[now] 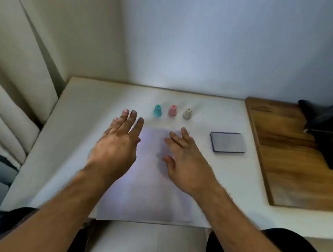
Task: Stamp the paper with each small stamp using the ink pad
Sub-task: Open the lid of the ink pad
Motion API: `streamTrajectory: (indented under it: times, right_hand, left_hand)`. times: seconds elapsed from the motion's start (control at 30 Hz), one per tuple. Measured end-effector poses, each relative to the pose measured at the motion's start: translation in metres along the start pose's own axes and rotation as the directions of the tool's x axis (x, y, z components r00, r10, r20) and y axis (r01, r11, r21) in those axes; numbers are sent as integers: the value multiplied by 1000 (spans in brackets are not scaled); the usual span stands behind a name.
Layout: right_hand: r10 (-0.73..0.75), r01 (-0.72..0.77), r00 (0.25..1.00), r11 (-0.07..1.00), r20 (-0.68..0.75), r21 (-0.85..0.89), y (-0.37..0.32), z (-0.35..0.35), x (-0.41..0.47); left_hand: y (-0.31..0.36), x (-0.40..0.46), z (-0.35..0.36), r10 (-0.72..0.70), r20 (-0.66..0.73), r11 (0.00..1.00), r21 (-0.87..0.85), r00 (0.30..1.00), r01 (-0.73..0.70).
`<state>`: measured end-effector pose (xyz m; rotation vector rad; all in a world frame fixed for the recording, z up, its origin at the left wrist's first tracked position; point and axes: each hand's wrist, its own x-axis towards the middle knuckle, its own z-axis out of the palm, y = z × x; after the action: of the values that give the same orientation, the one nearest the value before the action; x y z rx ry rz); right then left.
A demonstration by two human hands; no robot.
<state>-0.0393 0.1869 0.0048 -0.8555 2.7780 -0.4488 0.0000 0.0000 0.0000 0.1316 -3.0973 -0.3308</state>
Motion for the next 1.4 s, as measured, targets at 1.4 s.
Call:
streamTrajectory:
  times: [1.4]
  right_hand:
    - [96, -100, 995, 985, 33, 144, 47, 17, 18]
  left_hand:
    - [28, 24, 52, -47, 15, 997, 64, 999, 46]
